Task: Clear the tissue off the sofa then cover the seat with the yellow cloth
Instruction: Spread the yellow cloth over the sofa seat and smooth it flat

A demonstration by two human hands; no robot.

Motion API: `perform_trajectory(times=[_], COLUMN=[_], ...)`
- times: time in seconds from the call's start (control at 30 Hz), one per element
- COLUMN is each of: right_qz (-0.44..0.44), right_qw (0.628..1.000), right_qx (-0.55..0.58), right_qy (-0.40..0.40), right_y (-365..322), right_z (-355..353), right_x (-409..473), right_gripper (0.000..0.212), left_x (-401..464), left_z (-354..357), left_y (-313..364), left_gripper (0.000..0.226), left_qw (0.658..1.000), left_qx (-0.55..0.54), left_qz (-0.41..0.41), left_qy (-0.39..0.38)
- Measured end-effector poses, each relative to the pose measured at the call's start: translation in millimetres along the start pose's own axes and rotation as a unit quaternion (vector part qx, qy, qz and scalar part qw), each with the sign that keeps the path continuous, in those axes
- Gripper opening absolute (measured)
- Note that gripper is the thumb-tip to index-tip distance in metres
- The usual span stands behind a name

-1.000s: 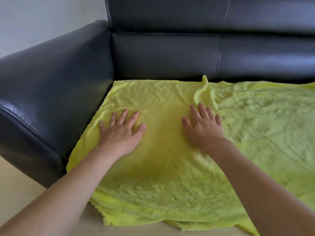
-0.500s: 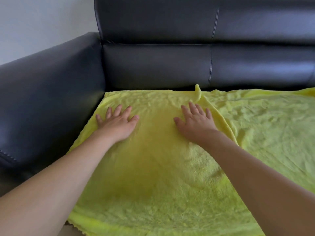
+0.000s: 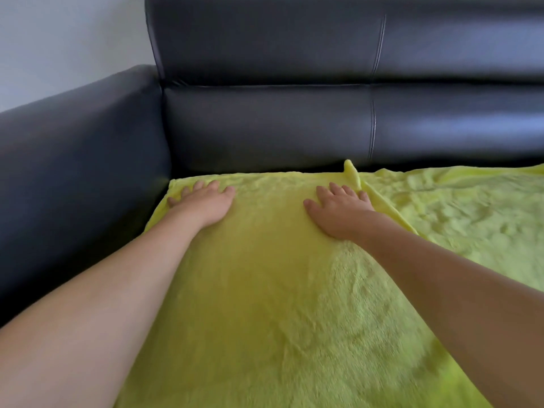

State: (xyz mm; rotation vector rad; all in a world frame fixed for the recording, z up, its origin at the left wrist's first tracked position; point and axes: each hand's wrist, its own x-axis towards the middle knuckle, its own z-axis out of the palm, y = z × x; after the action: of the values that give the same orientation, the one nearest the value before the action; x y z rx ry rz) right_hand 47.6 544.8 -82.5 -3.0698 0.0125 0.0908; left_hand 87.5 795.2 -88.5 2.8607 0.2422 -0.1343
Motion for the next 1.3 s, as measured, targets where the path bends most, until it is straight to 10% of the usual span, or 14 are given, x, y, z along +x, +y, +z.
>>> perform_trajectory(times=[0.4, 0.67, 1.1, 1.3], right_qz=[0.051, 0.101, 0.117, 0.124], right_qw=[0.998, 0.987, 0.993, 0.992], right_qx=[0.002, 0.120, 0.027, -0.006], right_qy=[0.040, 0.048, -0.014, -0.005], right_y=[41.5, 96.8, 173.2, 178.8], right_z=[-9.9, -18.8, -6.9, -7.0], right_x=[27.1, 28.0, 46.9, 49.4], right_gripper=[0.062, 0.061, 0.061, 0.067], left_x=[51.3, 23.9, 57.6, 56.9], left_z=[1.6, 22.5, 61.0, 53.8], left_y=[21.4, 154.3, 188.6, 199.0], left_gripper=[0.063, 0.051, 0.096, 0.066], left_qw=[0.994, 0.952, 0.955, 0.960], left_qx=[0.060, -0.049, 0.042, 0.052], left_qz=[0.080, 0.298, 0.286, 0.265], left_qy=[-0.037, -0.058, -0.072, -0.080])
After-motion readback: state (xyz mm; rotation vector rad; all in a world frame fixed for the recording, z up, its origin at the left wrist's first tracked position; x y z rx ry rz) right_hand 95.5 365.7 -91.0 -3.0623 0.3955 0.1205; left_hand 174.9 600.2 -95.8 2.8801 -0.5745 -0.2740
